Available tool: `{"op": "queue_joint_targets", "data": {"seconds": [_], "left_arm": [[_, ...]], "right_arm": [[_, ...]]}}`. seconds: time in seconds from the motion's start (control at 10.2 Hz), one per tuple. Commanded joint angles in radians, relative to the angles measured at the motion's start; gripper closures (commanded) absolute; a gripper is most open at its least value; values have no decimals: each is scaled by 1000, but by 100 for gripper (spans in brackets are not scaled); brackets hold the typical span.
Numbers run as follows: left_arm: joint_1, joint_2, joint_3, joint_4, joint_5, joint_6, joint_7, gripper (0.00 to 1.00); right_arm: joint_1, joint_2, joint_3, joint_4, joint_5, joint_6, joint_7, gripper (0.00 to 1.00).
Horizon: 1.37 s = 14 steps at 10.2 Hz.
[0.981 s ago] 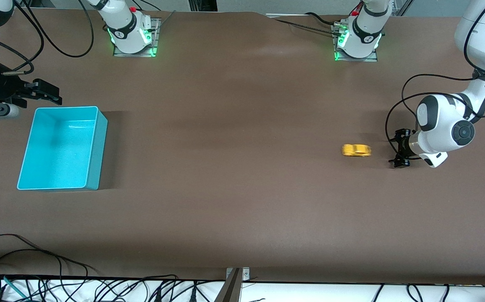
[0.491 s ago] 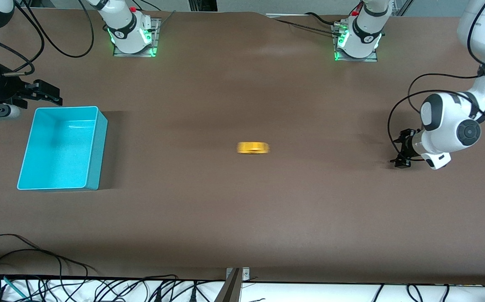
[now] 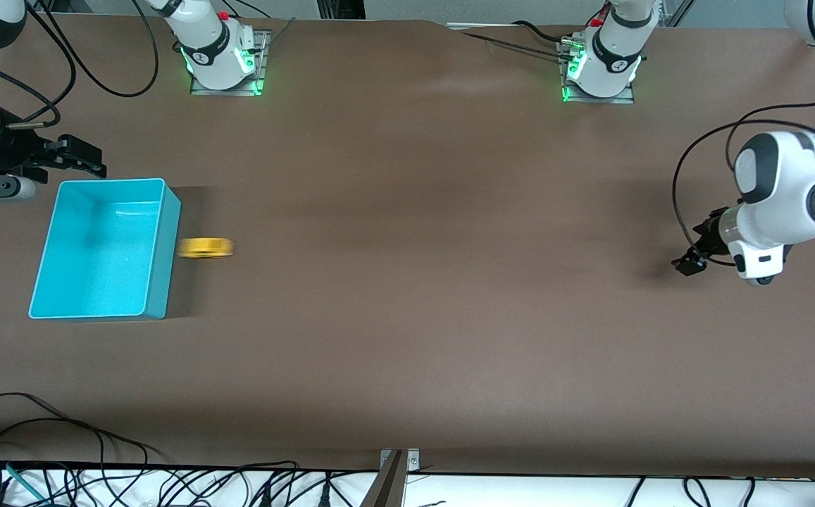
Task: Wind up and store yellow beetle car
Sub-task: 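Reach the right gripper toward the car while the left gripper withdraws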
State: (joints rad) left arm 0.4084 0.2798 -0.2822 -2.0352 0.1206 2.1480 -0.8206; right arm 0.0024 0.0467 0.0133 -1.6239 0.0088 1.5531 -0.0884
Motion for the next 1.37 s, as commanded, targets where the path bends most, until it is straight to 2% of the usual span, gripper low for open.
{"op": "queue_joint_targets", "data": {"seconds": [0.0, 0.2, 0.59, 0.98, 1.28], "left_arm": [[6, -22, -29, 83, -42, -110, 156, 0], [6, -28, -44, 136, -47, -195, 271, 0], [6, -92, -58, 138, -45, -224, 477, 0], [0, -168, -80, 138, -44, -277, 561, 0], [-2, -191, -81, 139, -44, -295, 621, 0]], "right_arm": [[-4, 8, 4, 16, 14, -2, -11, 0], [-4, 16, 2, 21, 14, -4, -14, 0], [13, 44, 14, 22, 16, -1, -44, 0], [100, 134, 31, 19, 20, 96, 14, 0], [103, 176, 31, 18, 13, 100, 10, 0]]}}
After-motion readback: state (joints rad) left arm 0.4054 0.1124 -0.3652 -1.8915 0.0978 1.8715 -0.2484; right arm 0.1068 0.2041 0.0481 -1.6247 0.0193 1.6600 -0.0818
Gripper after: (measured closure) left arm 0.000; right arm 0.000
